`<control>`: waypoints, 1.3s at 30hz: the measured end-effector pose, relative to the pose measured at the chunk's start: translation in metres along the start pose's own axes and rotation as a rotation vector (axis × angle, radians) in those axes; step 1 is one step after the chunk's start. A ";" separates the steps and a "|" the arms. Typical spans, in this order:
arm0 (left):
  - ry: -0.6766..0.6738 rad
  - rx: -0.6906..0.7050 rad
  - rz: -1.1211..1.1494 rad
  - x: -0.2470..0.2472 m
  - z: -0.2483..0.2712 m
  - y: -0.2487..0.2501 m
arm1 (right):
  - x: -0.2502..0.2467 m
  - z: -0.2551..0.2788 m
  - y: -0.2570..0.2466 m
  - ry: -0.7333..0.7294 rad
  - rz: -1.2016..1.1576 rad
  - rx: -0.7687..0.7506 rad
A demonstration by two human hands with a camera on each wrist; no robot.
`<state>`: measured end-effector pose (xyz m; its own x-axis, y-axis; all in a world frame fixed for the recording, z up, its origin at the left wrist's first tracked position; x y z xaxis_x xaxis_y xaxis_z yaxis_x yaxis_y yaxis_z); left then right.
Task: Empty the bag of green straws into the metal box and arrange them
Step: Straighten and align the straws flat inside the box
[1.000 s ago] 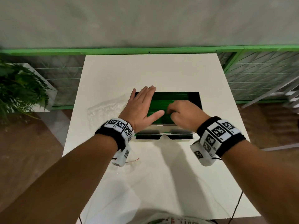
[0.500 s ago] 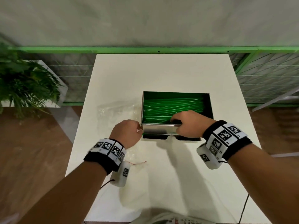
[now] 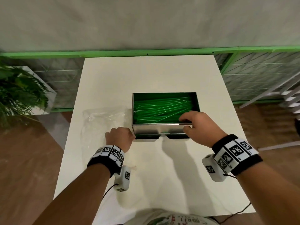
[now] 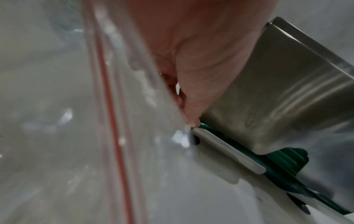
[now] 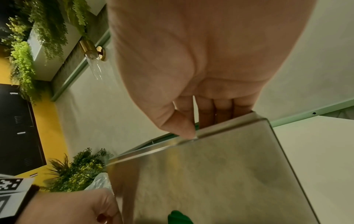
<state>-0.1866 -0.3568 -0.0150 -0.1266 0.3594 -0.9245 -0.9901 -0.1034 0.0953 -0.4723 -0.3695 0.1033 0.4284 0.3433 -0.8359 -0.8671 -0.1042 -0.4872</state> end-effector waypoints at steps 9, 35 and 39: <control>0.089 0.225 -0.405 -0.015 0.025 -0.021 | 0.010 -0.001 -0.006 0.047 0.071 -0.032; 0.122 0.265 0.069 -0.051 0.113 -0.072 | 0.080 0.015 -0.129 -0.064 0.294 -0.372; 0.163 0.380 0.101 -0.098 0.145 -0.088 | 0.116 0.018 -0.149 -0.258 0.383 -0.364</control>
<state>-0.0955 -0.2486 0.1205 -0.2429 0.2104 -0.9470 -0.9291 0.2301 0.2894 -0.2983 -0.2976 0.0832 -0.0130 0.4291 -0.9032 -0.7853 -0.5635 -0.2564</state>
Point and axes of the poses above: each hand's wrist, its own z-axis away from the middle knuckle, its own x-axis out of the palm, y = z × x, the point moved 4 cm from there along -z, towards the middle knuckle, and after that the axes turned 2 degrees about x, right-handed, at the moved point
